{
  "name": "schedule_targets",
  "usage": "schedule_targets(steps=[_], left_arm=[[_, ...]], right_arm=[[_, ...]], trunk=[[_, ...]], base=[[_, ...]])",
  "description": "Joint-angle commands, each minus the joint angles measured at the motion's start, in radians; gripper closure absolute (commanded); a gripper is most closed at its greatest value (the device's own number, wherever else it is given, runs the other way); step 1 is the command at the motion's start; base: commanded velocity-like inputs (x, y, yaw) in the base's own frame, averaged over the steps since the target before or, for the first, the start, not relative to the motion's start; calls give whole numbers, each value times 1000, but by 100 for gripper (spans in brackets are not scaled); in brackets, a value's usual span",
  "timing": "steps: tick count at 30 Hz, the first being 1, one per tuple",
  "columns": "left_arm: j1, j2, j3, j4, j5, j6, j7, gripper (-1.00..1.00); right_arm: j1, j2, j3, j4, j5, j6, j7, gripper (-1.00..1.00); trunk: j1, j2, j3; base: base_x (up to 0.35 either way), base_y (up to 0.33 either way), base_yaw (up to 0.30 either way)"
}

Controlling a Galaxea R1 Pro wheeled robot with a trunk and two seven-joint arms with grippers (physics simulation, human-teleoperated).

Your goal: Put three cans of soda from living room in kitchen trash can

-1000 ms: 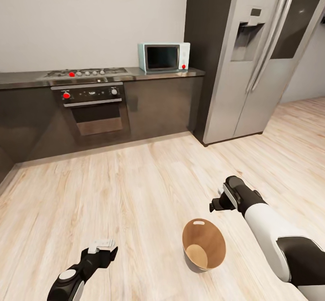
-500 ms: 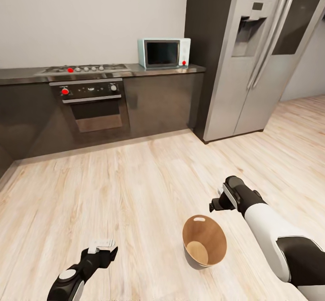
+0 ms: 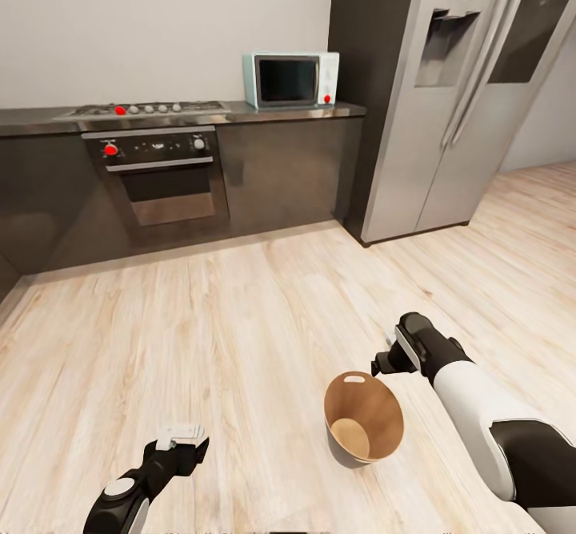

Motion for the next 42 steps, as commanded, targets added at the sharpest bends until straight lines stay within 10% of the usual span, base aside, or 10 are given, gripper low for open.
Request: schedule_targets(steps=[1,12,42], left_arm=[[0,0,0,-1,0,0,0,-100],[0,0,-1,0,0,0,-1,-100],[0,0,0,7,0,2,-2,-100]], right_arm=[[0,0,0,0,0,0,0,-100],[-1,-21,0,-2,1,0,0,-100],[0,-30,3,-3,2,0,-3,-100]], trunk=[[0,0,-1],[0,0,-4],[68,-121,-129]], base=[[0,0,0],[0,0,0],[0,0,0]])
